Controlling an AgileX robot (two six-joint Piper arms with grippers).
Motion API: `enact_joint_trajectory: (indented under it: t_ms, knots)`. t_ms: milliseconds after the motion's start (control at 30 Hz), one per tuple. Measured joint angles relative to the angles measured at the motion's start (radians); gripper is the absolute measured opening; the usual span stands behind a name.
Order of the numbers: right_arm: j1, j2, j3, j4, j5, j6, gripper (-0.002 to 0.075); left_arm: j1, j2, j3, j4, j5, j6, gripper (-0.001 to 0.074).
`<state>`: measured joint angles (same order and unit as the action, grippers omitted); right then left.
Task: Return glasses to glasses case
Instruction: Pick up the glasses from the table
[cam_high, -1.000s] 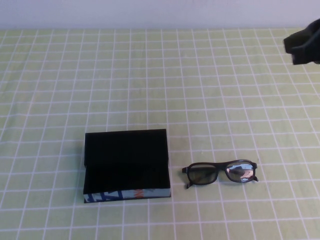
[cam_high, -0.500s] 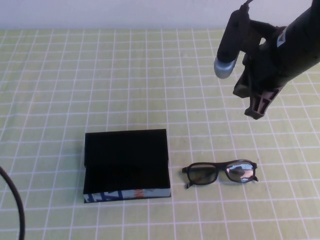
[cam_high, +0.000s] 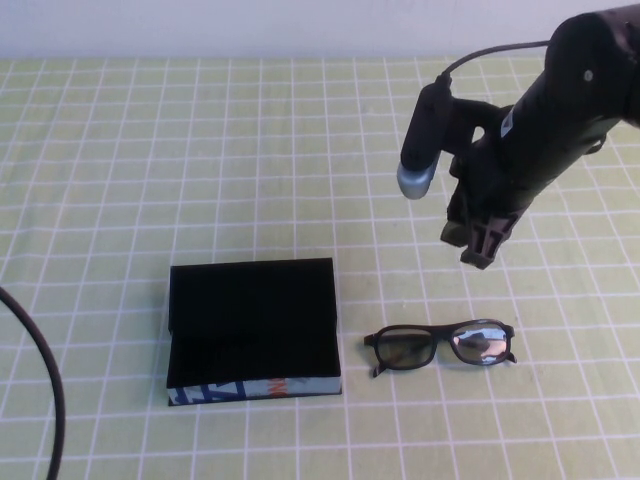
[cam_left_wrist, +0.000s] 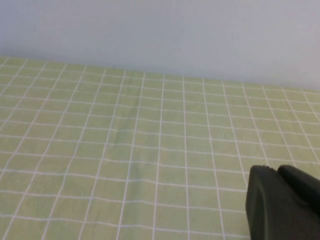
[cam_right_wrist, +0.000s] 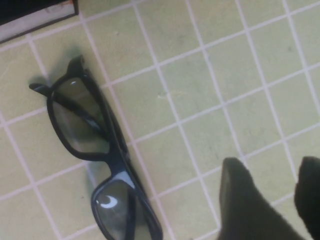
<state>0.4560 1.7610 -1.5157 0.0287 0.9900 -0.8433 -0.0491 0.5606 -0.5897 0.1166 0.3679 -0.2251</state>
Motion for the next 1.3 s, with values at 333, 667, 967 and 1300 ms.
enact_joint_trajectory:
  t_ms: [333, 667, 967, 1300]
  knots:
    - [0.000, 0.117, 0.000, 0.106, 0.060, -0.154, 0.0265, 0.000, 0.000, 0.000, -0.002, 0.055, -0.002, -0.0002]
    - [0.000, 0.138, 0.078, 0.115, 0.084, -0.179, 0.0266, 0.000, 0.000, 0.000, -0.002, 0.082, -0.002, -0.0001]
    - [0.000, 0.138, 0.163, 0.115, 0.013, -0.179, 0.0266, 0.000, 0.000, 0.000, -0.002, 0.082, -0.002, -0.0002]
    - [0.000, 0.174, 0.164, 0.156, -0.026, -0.179, 0.0253, 0.000, 0.000, 0.000, -0.002, 0.083, -0.002, -0.0002]
